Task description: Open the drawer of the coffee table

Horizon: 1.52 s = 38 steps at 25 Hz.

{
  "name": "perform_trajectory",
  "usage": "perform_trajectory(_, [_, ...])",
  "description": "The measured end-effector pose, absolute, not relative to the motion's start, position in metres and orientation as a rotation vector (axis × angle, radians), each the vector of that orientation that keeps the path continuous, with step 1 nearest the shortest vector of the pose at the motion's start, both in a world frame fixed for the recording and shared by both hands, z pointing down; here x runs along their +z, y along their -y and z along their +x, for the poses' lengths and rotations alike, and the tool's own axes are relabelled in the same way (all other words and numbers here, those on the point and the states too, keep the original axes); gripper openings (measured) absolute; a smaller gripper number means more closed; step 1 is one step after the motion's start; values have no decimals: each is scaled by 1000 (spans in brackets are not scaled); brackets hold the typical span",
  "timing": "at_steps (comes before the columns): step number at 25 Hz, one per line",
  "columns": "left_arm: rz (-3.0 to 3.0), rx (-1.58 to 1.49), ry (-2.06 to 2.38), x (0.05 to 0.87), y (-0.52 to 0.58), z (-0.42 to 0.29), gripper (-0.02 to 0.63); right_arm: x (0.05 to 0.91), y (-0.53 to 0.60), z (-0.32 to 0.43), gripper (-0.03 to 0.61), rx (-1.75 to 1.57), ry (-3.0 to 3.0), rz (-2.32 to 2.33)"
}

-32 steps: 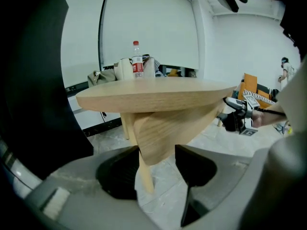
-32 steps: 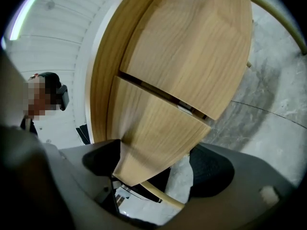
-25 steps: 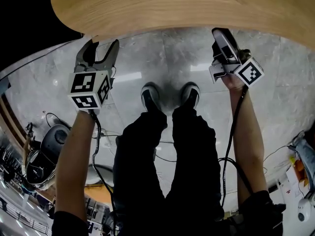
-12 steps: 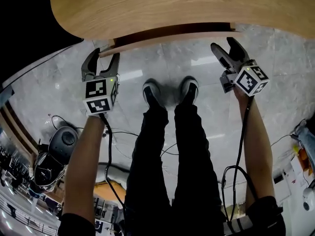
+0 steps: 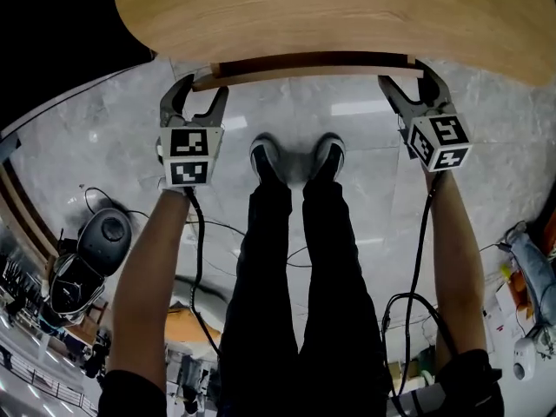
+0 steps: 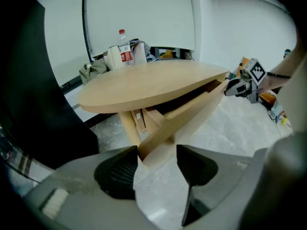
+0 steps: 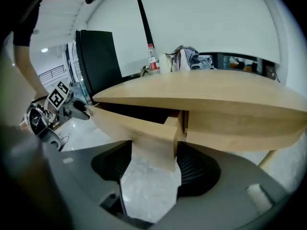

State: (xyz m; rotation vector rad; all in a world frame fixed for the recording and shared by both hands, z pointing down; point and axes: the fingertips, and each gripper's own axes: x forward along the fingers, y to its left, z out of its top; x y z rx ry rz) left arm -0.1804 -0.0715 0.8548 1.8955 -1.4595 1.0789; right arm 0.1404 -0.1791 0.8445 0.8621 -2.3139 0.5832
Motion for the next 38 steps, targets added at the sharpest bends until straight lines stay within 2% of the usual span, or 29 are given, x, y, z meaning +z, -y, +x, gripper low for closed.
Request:
perform_trajectory(3, [1888,1064,1454,853,72,-180,247,844,177,142,298,593,2304,885])
perform_trajectory(38, [1642,1091,1358,882,-52,-147,247,874,53,175,298,667,2153,760])
